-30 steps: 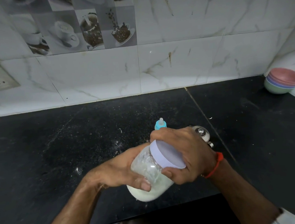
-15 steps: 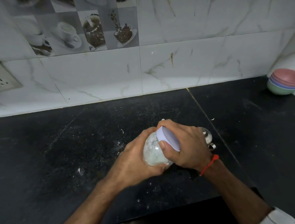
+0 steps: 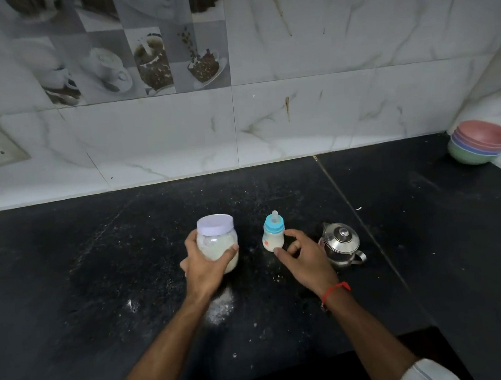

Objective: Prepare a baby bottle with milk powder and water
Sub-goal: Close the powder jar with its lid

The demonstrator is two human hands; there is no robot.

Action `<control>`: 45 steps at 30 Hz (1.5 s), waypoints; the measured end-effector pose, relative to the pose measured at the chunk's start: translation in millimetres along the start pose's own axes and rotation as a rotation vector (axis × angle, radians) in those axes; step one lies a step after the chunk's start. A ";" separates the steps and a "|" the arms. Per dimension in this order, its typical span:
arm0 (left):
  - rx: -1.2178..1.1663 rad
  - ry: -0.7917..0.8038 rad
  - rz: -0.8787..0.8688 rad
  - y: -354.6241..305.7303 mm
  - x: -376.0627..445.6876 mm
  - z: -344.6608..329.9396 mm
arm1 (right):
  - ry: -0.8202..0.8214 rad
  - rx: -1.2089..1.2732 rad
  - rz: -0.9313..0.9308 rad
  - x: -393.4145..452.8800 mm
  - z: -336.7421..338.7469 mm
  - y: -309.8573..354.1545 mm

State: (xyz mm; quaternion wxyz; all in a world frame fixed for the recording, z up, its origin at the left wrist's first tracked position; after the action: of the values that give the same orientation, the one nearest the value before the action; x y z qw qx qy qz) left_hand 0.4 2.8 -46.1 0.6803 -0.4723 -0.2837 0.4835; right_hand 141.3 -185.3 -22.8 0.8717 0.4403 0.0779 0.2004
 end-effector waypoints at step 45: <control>0.517 -0.037 -0.100 30.1 42.9 -28.7 | 0.058 -0.489 -0.037 68.5 65.5 -58.5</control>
State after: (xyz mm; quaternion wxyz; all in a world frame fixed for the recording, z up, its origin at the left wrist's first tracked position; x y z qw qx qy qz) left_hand 28.8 34.5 -88.0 0.7962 -0.2591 -0.1861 0.5140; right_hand 240.4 -236.0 -27.4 0.9534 0.2086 0.0602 0.2096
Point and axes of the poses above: each hand's wrist, its own x-axis towards the middle knuckle, its own z-axis out of the back of the hand, y = z × x, the point moved 3 cm from there along x, towards the middle knuckle, and after that the axes turned 11 degrees about -y, right-handed, at the moved point
